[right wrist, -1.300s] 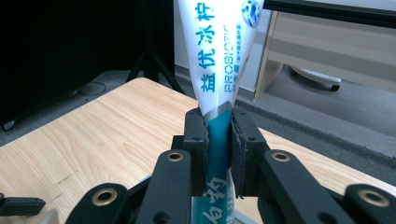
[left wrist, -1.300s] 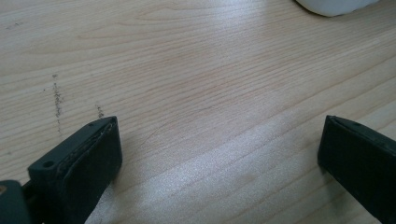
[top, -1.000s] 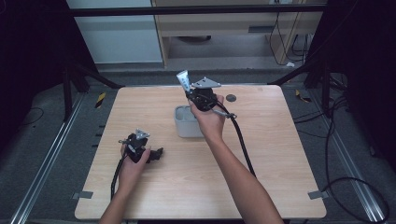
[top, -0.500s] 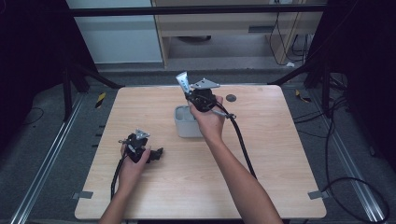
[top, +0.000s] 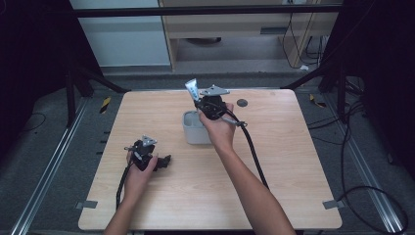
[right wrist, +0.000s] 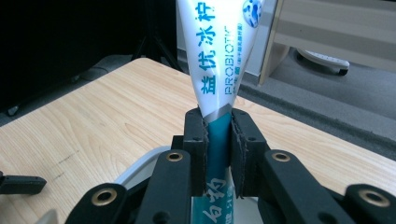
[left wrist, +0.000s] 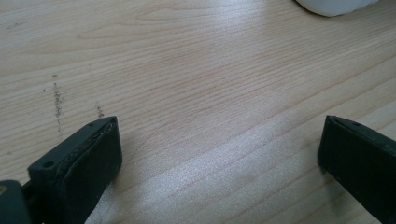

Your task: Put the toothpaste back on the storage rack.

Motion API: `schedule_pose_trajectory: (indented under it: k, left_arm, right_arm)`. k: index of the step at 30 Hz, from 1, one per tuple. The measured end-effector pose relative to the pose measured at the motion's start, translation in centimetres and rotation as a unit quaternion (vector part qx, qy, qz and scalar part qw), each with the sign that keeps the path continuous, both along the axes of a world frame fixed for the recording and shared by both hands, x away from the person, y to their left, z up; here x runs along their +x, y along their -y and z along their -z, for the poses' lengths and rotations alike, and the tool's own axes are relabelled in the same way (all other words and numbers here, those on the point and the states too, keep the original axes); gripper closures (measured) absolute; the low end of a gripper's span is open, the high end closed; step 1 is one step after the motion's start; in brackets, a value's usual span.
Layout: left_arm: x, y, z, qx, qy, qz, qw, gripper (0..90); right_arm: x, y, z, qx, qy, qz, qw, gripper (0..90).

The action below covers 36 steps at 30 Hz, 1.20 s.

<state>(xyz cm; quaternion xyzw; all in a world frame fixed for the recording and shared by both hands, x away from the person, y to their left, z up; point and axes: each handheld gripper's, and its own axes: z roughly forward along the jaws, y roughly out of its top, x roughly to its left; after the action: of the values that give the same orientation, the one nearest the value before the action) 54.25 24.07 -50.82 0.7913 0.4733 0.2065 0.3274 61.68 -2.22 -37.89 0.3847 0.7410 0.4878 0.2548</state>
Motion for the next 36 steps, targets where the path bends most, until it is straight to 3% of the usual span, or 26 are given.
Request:
schedule_pose_trajectory:
  k: [36]
  left_arm:
    - [0.10,0.01,0.00,0.001,0.001,0.001,1.0000,0.0]
  right_arm:
    - [-0.32,0.01,0.75,-0.022,-0.028,-0.006,0.9993,78.5]
